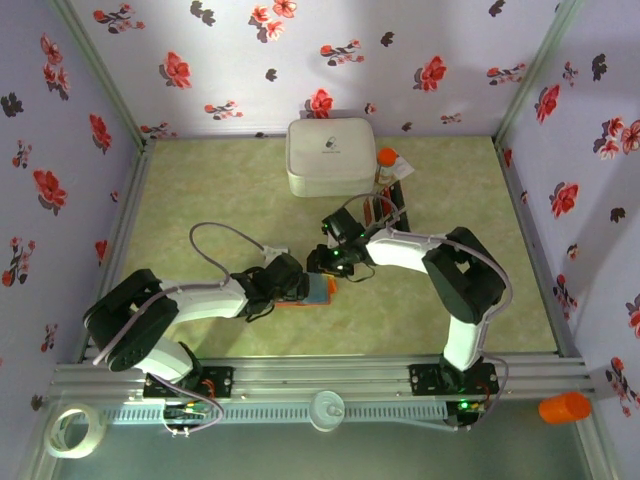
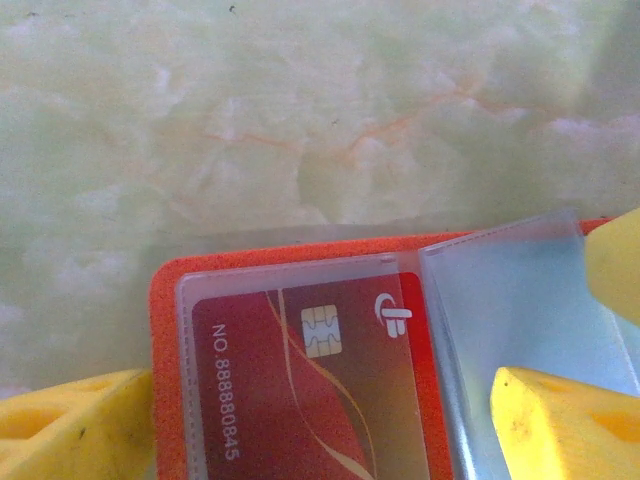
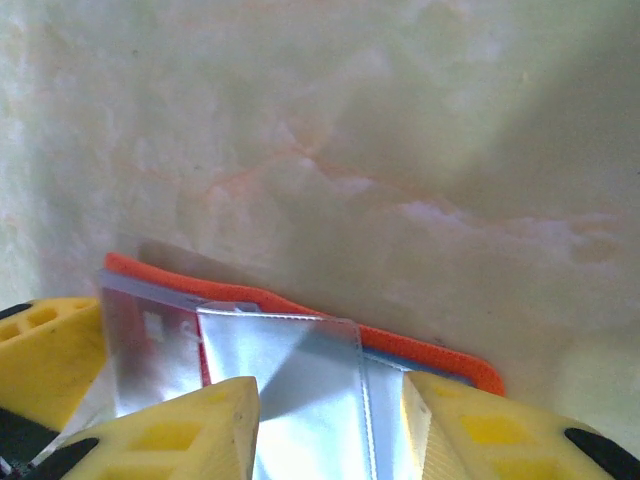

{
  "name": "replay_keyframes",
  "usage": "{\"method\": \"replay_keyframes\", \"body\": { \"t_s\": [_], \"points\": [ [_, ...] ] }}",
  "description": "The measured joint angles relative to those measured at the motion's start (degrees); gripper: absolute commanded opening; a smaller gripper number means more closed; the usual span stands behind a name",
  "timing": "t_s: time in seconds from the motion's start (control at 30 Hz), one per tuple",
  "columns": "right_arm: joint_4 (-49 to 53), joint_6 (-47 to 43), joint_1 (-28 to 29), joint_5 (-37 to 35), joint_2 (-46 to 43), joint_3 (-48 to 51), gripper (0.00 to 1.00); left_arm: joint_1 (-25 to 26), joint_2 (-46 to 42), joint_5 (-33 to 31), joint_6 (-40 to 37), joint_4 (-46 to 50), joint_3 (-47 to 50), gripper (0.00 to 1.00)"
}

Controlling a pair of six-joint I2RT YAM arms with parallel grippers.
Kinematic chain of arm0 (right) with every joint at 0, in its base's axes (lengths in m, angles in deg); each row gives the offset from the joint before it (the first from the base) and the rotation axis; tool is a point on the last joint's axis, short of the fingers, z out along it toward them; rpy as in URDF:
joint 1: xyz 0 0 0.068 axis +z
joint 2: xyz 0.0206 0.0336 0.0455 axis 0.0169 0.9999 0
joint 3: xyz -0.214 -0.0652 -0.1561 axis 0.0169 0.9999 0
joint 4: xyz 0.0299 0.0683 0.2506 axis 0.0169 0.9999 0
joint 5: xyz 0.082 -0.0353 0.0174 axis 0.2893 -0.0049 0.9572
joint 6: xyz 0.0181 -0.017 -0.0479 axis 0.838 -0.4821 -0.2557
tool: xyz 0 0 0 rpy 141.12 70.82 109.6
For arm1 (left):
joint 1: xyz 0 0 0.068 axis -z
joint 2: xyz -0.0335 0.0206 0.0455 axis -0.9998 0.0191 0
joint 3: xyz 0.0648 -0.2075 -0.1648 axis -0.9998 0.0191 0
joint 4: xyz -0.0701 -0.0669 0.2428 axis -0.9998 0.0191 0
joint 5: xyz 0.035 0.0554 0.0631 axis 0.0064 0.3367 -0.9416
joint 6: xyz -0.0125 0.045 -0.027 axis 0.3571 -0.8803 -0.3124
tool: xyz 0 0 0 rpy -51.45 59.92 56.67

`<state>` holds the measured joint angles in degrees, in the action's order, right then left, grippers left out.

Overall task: Put the credit cards into the card holder
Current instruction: Flip over the card slot on the card holder.

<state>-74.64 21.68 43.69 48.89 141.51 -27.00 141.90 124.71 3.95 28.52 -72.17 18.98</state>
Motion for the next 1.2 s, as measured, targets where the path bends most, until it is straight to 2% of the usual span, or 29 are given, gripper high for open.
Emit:
{"method": "replay_keyframes", "body": {
  "t_s": [0.3, 0.57, 0.73, 0.97, 1.2],
  "points": [
    [-1.81, 0.48, 0.09, 2.25, 0.72, -0.07, 0.41, 0.00, 0.00, -0.09, 0.00, -0.57, 0.37, 0.86],
    [-2.23, 1.92, 0.15, 3.32, 0.85, -0.07, 0.28, 0.00, -0.22, -0.24, 0.00, -1.05, 0.70, 0.86],
    [-2.32, 2.23, 0.20, 3.72, 0.85, -0.04, 0.26, 0.00, -0.46, -0.17, 0.00, -1.18, 0.76, 0.86],
    [-4.17, 3.91, 0.48, 4.98, 0.72, 0.35, 0.30, 0.00, -2.62, 1.84, 0.00, -0.94, 1.44, 0.90],
    [-6.19, 6.54, 0.57, 5.86, -0.37, 1.31, 0.44, -0.83, -12.28, 2.62, -0.26, 2.56, 2.21, 0.93]
  ]
}}
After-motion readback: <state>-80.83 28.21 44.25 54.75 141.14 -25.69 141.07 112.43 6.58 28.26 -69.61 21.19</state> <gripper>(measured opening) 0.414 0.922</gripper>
